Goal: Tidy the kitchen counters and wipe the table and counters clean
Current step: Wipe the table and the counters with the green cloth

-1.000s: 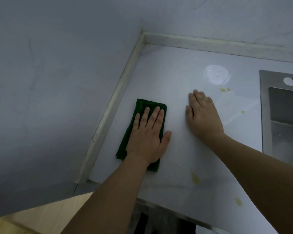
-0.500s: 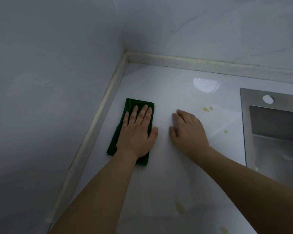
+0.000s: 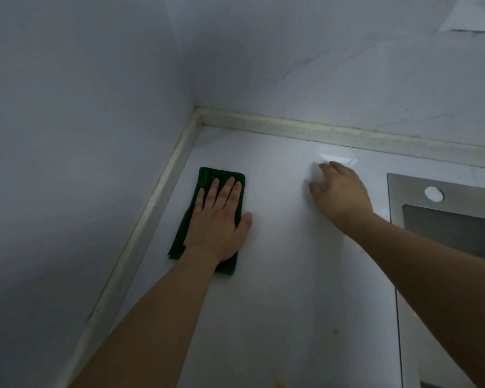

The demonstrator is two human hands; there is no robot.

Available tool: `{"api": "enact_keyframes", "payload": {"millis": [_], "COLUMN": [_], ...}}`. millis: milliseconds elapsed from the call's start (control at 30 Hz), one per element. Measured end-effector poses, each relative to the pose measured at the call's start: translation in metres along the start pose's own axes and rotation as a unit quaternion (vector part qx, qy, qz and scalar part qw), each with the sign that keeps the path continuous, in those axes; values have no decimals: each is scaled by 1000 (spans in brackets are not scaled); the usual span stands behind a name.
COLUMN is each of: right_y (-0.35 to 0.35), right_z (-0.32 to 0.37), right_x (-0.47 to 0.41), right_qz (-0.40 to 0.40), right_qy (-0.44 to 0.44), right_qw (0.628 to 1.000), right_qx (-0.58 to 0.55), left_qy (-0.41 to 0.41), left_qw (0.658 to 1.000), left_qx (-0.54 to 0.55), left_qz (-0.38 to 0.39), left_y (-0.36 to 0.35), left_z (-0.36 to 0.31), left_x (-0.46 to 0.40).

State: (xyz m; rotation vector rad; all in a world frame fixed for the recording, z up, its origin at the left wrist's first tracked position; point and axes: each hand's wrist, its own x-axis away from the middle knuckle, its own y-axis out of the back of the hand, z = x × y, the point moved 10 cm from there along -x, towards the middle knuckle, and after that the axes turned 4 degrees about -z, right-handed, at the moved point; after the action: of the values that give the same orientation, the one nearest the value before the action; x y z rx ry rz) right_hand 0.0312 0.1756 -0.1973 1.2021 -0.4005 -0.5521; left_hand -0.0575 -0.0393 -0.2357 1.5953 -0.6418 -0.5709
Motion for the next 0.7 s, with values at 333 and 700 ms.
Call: {"api": "enact_keyframes", "payload": {"millis": [333,700], "right_y": [-8,-12], "right_z": [-27,-31], "right_x": [-58,-64], "right_qz": [112,106], "right_qy": [-71,-58], "right_qw": [990,991], "right_qx": [46,51], "left_qy": [4,2], "left_qw": [1000,1000], "left_qx": [0,-5], "left_qz": [-6,-1], "left_y": [-1,-1], "left_z": [3,4], "left_x": [-49,-117]}}
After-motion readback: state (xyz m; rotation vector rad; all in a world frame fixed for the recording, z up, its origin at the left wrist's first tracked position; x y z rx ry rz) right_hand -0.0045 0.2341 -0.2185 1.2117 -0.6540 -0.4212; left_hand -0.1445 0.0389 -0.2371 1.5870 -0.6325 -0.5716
